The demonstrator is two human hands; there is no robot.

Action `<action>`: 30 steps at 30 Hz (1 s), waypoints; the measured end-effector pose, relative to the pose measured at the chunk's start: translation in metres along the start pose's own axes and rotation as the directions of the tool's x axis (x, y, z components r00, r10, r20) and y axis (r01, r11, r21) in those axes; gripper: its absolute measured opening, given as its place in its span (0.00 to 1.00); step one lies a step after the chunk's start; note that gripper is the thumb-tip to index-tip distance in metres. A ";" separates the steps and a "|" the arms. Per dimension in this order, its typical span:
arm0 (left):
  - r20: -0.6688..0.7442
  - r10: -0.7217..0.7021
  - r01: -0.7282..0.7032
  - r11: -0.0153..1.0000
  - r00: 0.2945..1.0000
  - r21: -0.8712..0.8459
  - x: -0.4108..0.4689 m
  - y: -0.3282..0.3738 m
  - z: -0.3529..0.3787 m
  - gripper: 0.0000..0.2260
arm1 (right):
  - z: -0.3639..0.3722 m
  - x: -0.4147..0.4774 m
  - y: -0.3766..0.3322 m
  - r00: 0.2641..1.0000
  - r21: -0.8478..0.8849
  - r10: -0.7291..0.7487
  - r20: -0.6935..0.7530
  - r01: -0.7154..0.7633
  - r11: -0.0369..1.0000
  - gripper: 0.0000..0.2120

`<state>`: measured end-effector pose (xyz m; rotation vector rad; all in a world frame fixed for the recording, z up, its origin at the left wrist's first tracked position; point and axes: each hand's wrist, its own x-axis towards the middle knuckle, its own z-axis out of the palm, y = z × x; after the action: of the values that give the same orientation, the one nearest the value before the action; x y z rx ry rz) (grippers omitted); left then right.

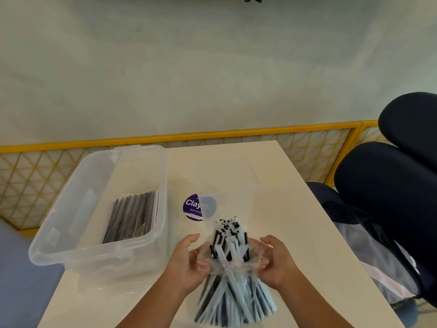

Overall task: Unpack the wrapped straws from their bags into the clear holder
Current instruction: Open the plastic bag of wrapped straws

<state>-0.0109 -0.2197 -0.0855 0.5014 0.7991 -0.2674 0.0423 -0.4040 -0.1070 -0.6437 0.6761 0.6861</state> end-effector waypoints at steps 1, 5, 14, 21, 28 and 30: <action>-0.008 -0.013 0.014 0.999 1.000 0.051 -0.002 0.000 0.002 0.14 | 0.001 0.001 0.001 1.000 -0.013 -0.005 -0.006 0.005 1.000 0.08; -0.052 -0.036 0.045 0.980 0.998 0.193 -0.011 -0.001 0.008 0.09 | 0.007 -0.001 0.005 0.997 -0.130 -0.072 -0.026 0.068 0.989 0.05; -0.044 -0.027 0.034 0.989 0.999 0.147 -0.017 0.005 0.023 0.11 | 0.015 0.003 -0.008 0.968 -0.339 -0.210 -0.134 0.155 0.928 0.10; 0.003 0.015 -0.016 0.979 1.000 0.205 0.000 0.015 0.012 0.07 | 0.013 -0.005 -0.022 0.994 -0.138 -0.073 -0.079 0.062 0.989 0.10; -0.037 0.006 0.002 0.972 0.999 0.236 0.014 0.016 0.000 0.12 | 0.008 0.002 -0.016 0.986 0.061 -0.071 -0.150 0.081 0.995 0.10; -0.071 0.022 -0.007 0.978 0.997 0.206 0.017 0.011 -0.001 0.09 | 0.004 0.013 -0.011 0.970 0.086 -0.081 -0.229 0.103 0.991 0.10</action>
<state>0.0046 -0.2103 -0.0953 0.7152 0.8432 -0.3219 0.0595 -0.4033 -0.1105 -0.6642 0.8787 0.4944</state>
